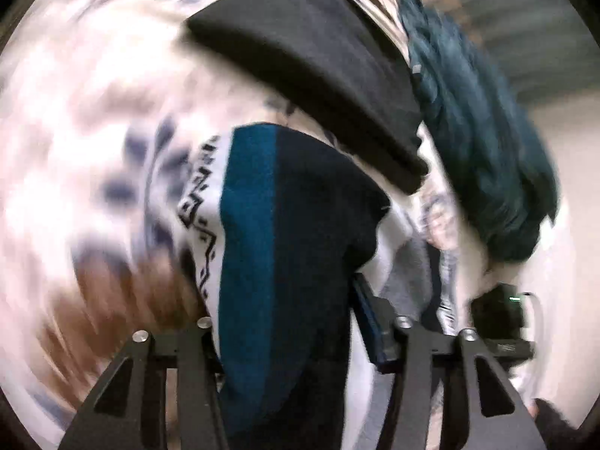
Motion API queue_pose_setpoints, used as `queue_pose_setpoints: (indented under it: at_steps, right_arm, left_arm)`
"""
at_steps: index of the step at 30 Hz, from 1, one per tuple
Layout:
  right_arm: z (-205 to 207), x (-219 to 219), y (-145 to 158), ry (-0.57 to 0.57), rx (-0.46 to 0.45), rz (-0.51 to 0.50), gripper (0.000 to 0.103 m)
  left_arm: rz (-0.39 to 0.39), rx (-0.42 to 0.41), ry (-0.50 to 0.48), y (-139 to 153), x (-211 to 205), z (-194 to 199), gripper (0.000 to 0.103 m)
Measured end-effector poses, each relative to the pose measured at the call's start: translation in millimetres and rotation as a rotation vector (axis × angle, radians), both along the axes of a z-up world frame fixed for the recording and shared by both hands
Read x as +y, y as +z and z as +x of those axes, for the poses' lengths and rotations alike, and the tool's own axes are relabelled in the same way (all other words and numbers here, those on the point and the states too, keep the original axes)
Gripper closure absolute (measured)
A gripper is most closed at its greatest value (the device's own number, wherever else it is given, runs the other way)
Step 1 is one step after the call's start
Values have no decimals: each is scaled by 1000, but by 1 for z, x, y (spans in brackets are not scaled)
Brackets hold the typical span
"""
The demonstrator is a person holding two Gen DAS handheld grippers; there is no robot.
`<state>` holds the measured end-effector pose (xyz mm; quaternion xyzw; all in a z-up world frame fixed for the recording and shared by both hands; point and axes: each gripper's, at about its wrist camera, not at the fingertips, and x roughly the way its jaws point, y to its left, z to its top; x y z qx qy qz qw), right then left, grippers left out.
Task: Fold small clothes
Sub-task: 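Grasp the folded sweater's edge with both grippers and lift it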
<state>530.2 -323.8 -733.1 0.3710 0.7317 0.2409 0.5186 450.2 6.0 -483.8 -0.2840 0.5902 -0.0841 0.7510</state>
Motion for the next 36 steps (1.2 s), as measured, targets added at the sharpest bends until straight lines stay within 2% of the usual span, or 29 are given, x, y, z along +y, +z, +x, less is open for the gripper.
queue_pose_setpoints:
  at_steps: [1, 4, 7, 9, 13, 14, 15, 16, 18, 19, 22, 24, 26, 27, 29, 30, 31, 32, 35, 36]
  right_arm:
    - [-3, -4, 2, -16, -4, -42, 53]
    - [-13, -21, 18, -31, -74, -183, 50]
    - [-30, -33, 38, -43, -145, -242, 46]
    - [-42, -30, 45, -45, -160, -228, 44]
    - [-56, -14, 36, -27, -136, -209, 44]
    - [-61, -6, 35, -30, -164, -246, 52]
    - [-63, -4, 37, -27, -190, -298, 67]
    - [-66, -1, 41, -17, -197, -325, 94]
    - [-68, -3, 50, -57, -203, -352, 95]
    - [-68, -5, 59, -75, -222, -369, 95]
    - [-64, -18, 83, -116, -278, -438, 95]
    - [-55, -16, 82, -89, -279, -474, 95]
    - [-50, -8, 71, -42, -234, -443, 95]
    - [-49, 0, 62, 32, -186, -405, 94]
    - [-48, 7, 59, 112, -158, -410, 84]
    - [-47, 9, 61, 134, -156, -401, 82]
    - [-45, 7, 66, 134, -159, -393, 78]
    - [-41, 4, 72, 109, -167, -384, 70]
    - [-25, -25, 88, -39, -201, -333, 57]
    - [-16, -29, 90, -71, -217, -332, 57]
  left_arm:
    - [48, 12, -38, 2, -4, 7, 47]
    - [151, 28, -95, 13, -11, 2, 43]
    - [286, 11, -34, 29, -14, -47, 29]
    - [346, 33, 29, 32, -11, -91, 29]
    - [399, 138, 144, 14, -5, -160, 28]
    - [409, 181, 165, 4, -3, -176, 25]
    - [414, 224, 178, -7, -2, -186, 25]
    - [408, 264, 190, -19, 0, -198, 25]
    - [408, 295, 203, -37, 4, -213, 25]
    - [408, 280, 202, -41, 4, -216, 22]
    - [355, 244, 190, -53, 7, -212, 0]
    - [377, 273, 187, -64, 5, -207, 0]
    - [419, 303, 192, -67, 3, -202, 0]
    - [434, 309, 190, -69, -1, -198, 0]
    - [431, 331, 185, -70, -1, -194, 0]
    - [413, 349, 183, -66, 2, -193, 0]
    - [402, 356, 189, -59, 4, -192, 0]
    - [402, 353, 204, -53, 3, -180, 0]
    - [414, 253, 281, -8, 18, -166, 0]
    - [409, 211, 304, 8, 23, -152, 0]
